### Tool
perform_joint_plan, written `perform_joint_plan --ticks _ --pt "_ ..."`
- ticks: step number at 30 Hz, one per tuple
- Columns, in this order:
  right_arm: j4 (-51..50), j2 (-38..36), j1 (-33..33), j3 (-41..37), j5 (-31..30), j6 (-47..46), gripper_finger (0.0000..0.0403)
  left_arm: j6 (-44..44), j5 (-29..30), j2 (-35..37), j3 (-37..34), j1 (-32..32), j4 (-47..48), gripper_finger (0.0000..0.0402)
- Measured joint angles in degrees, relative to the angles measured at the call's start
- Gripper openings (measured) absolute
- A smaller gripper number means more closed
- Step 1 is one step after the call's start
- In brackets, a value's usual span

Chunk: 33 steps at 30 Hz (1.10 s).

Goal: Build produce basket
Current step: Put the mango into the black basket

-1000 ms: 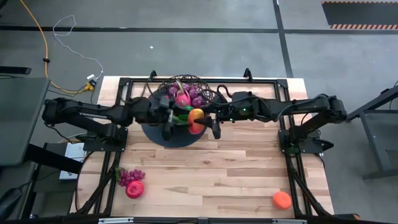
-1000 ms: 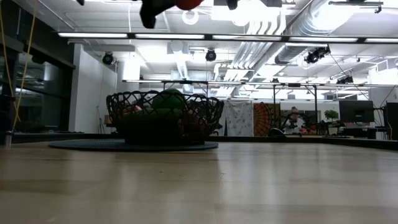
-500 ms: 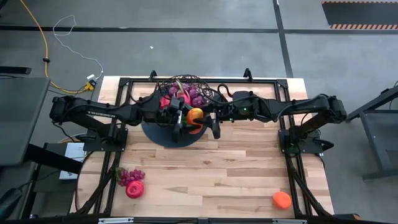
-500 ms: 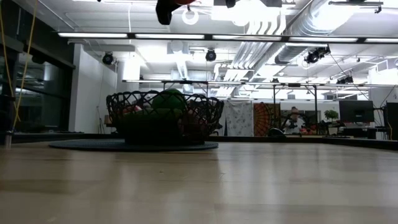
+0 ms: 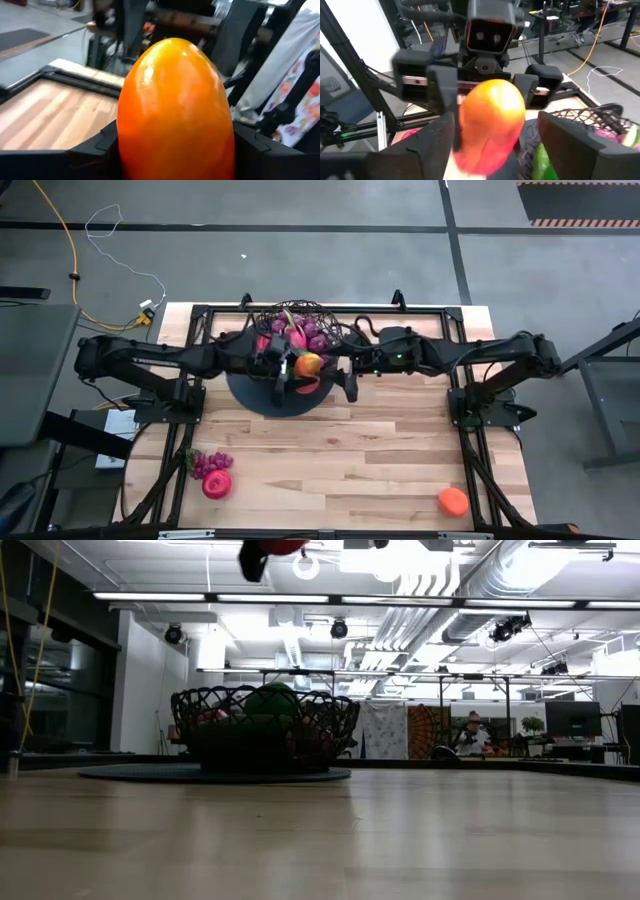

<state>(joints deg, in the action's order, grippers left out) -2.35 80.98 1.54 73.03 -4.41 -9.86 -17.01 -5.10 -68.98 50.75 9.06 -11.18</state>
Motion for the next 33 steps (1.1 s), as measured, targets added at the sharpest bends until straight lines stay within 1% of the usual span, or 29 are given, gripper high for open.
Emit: perform_joint_plan --ticks 3,6,11,13,16,18,23,26,29,31,33 --pt "-3.28 -2.53 -0.14 0.0 -0.09 1.05 0.0298 2.17 0.75 4.55 -0.05 1.46 6.61 0.0216" --pt "-7.51 -6.36 -0.78 0.0 -0.1 1.65 0.0303 4.63 2.86 10.89 -0.05 3.09 11.73 0.0216" --pt "-14.37 -12.0 -1.68 0.02 -0.4 1.84 0.0304 8.83 10.32 22.75 -0.03 4.14 14.06 0.0216" --pt "-15.96 -14.28 -1.66 0.02 -1.48 1.65 0.0304 10.24 12.9 26.85 -0.03 4.11 14.17 0.0216" --pt "-17.64 -16.73 -1.66 0.02 -4.22 1.27 0.0304 10.46 14.53 31.6 -0.61 3.91 14.63 0.0216" --pt "-18.12 -17.91 -1.66 0.02 -5.88 1.22 0.0305 9.82 14.84 33.53 -1.7 3.78 14.77 0.0216" --pt "-18.01 -19.62 -1.66 0.02 -7.78 1.15 0.0305 8.98 16.31 34.39 -3.56 3.26 14.92 0.0217" --pt "-18.09 -19.64 -1.66 0.02 -8.45 1.14 0.0305 10.73 16.86 33.03 -3.79 3.24 14.85 0.0217" --pt "-18.43 -19.33 -1.66 0.02 -9.12 1.15 0.0305 11.16 20.32 30.34 -3.63 3.41 14.35 0.0218" --pt "-19.06 -19.02 -1.66 0.0 -9.11 1.15 0.0305 9.87 23.06 27.58 -2.19 4.24 17.05 0.0218" --pt "-19.16 -18.77 -1.66 0.0 -9.13 0.96 0.0305 8.72 23.8 23.92 0.27 5.94 22.86 0.0218"
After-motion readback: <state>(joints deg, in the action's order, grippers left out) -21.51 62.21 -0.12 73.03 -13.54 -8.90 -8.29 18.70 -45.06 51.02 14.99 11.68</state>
